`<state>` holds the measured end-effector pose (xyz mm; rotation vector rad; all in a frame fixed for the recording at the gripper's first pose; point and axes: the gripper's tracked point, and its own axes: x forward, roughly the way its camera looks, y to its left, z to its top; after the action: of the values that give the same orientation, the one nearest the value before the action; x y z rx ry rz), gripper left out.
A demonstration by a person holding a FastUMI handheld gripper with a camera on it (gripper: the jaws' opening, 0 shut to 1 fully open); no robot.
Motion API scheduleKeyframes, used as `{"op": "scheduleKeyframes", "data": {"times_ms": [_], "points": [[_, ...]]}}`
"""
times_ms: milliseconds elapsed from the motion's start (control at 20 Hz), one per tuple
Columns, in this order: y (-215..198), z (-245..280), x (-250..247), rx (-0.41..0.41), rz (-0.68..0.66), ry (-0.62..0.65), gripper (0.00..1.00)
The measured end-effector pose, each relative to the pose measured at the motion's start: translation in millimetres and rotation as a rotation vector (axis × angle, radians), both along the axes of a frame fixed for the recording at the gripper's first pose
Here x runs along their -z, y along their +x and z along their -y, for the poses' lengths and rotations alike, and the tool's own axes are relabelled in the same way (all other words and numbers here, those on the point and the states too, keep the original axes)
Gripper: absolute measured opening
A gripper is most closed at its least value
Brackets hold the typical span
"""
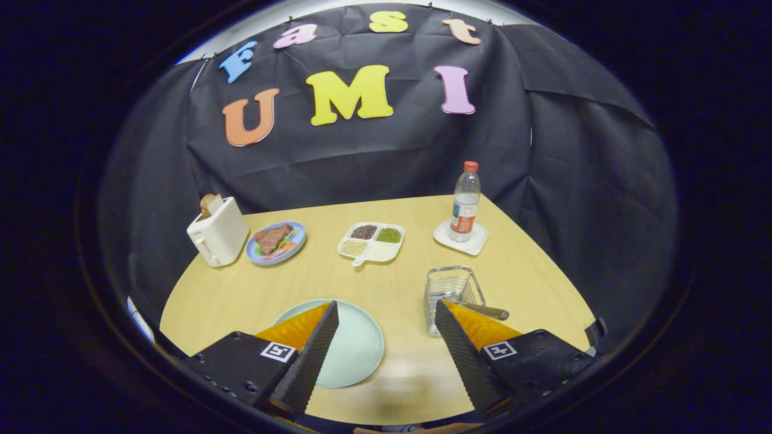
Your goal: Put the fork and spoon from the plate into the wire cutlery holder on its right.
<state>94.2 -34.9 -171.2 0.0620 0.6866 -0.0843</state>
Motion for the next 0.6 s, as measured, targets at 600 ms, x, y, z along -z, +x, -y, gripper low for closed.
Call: {"op": "scheduleKeyframes", "data": {"times_ms": [600], "points": [[-9,-99,71,-0.097,-0.124,0.011,0.97]]}}
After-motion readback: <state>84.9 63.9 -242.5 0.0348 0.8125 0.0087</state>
